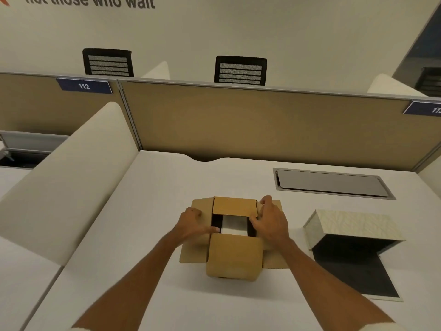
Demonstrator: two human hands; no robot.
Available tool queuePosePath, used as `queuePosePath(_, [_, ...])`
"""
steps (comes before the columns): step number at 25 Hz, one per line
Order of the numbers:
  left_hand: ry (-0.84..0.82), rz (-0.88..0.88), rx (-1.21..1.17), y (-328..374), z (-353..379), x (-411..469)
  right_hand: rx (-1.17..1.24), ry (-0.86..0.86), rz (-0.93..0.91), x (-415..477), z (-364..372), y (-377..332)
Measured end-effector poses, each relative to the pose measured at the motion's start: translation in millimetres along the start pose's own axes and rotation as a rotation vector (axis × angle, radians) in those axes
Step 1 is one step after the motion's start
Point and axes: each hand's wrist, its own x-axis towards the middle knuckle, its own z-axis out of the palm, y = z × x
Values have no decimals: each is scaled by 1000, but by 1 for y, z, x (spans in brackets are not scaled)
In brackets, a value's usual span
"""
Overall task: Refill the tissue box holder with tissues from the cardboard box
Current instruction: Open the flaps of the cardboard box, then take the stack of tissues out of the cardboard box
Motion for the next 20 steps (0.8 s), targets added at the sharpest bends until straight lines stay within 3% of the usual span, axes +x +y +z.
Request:
queuePosePath(4, [-202,112,74,-11,-2,-12,185,-17,149,14,-4,-4])
queuePosePath(9, [-308,163,366,-23,17,-20,1094,155,396,28,-14,-10])
queuePosePath(11, [-307,188,449,-27,23,-20,1214,121,411,38,-13,-12])
queuePosePath(12, [-305,196,469,-27,24,-21,1103,77,365,44,-9,-13])
queuePosePath(17, [-271,219,495,-28,31,-23,18,-239,-53,60,16,-12])
queuePosePath(20, [-221,227,499,-29,36,-24,-185,-272,-93,61,26,-12])
